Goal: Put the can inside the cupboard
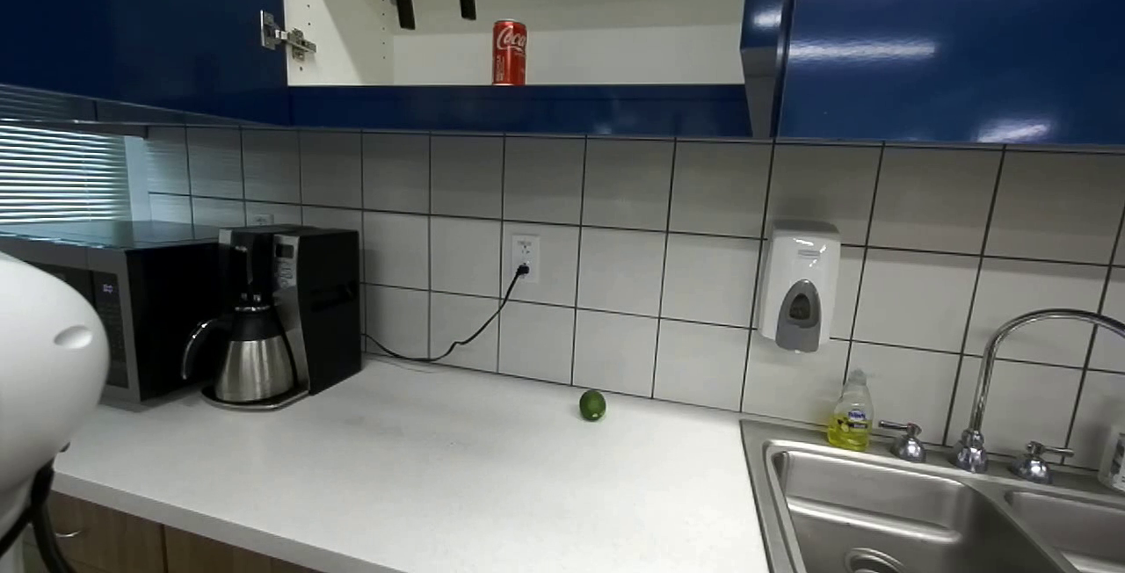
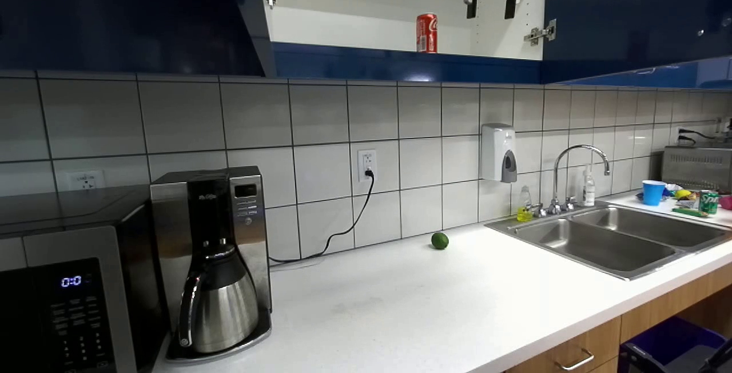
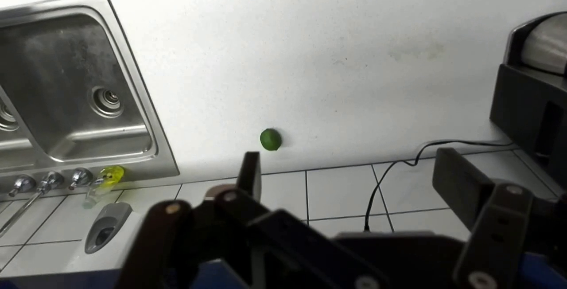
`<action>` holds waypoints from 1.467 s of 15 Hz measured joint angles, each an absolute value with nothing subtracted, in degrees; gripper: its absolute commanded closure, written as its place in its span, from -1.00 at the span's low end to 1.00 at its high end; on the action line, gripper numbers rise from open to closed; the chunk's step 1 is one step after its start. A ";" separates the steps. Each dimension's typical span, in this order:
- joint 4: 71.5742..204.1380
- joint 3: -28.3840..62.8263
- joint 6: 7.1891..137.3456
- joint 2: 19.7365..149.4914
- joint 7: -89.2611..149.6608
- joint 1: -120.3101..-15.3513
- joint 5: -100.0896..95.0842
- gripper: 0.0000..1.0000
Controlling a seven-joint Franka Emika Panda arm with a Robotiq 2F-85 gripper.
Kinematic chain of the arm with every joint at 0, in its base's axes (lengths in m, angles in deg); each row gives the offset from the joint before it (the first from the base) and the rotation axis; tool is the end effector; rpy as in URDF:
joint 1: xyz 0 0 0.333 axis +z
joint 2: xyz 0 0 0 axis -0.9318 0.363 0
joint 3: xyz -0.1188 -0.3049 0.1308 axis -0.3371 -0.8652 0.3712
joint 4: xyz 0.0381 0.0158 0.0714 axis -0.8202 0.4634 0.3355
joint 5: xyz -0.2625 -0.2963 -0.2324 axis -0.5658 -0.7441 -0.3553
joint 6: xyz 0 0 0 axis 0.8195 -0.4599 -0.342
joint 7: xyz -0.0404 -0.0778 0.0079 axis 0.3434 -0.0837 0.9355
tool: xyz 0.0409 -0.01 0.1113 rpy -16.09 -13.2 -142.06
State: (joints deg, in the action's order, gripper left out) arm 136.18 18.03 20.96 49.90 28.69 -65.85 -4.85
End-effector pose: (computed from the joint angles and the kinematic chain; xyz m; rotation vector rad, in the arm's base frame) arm 0.4822 -0.0210 0.8074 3.0577 -0.1179 0.2904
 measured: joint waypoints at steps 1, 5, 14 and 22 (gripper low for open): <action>139.60 18.03 22.33 48.49 28.69 -65.87 -4.85 -1.00; 153.00 18.10 29.16 43.92 28.69 -65.87 -4.86 -1.00; 168.55 18.31 37.28 41.15 28.64 -65.87 -4.87 -1.00; 168.36 18.32 37.28 41.13 28.64 -65.87 -4.87 -1.00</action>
State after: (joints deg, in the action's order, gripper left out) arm 168.36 18.32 37.28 41.13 28.64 -65.87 -4.87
